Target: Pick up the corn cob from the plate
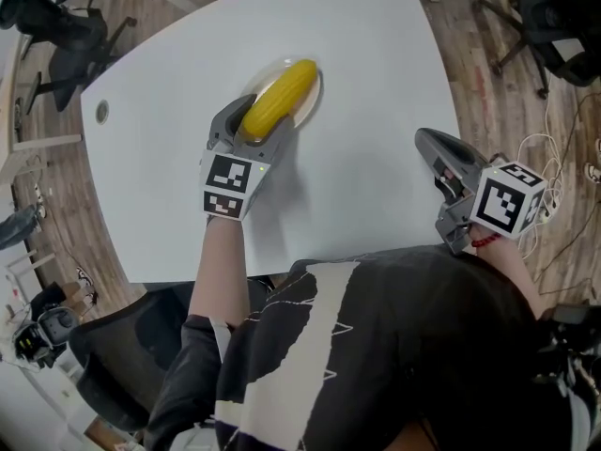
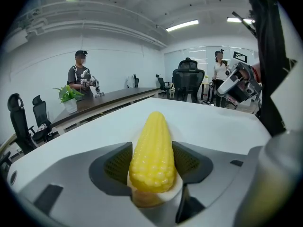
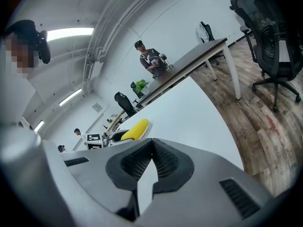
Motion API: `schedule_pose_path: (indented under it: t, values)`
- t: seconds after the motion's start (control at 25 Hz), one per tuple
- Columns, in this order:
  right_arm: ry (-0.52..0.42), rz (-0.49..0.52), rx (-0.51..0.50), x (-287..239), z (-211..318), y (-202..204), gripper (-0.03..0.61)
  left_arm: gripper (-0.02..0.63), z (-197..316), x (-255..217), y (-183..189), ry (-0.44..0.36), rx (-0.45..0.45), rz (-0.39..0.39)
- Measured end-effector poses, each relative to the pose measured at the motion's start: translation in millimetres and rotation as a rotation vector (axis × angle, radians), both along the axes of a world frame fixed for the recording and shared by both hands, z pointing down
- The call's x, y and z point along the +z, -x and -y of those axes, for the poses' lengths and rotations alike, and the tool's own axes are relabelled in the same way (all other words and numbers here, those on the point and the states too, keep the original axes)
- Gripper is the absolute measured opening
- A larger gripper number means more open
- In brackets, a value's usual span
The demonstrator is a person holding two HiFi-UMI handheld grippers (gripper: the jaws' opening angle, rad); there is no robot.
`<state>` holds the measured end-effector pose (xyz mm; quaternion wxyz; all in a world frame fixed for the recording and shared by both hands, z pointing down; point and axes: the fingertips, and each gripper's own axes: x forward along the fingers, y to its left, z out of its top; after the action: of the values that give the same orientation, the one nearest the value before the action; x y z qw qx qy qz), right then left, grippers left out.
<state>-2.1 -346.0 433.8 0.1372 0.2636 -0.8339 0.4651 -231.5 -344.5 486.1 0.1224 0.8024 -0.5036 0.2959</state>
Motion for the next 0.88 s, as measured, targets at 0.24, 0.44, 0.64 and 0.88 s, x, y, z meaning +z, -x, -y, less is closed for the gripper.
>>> schedule_pose_path:
  t: [0.24, 0.44, 0.64, 0.88]
  values:
    - [0.032, 0.027, -0.035, 11.9, -6.0, 20.1, 0.015, 0.256, -2.7, 1.2, 5.8, -0.009, -0.003, -0.002]
    - [0.056, 0.030, -0.080, 11.3, -7.3, 37.5, 0.015, 0.256, -1.7, -1.8, 4.5, -0.016, -0.004, -0.006]
    - [0.059, 0.036, -0.096, 11.7, -3.3, 40.3, 0.015, 0.256, 1.9, -1.6, -0.7, -0.024, 0.008, -0.013]
    - [0.052, 0.045, -0.104, 10.8, -4.0, 47.0, 0.015, 0.256, -0.6, -1.8, 2.6, -0.025, 0.012, -0.011]
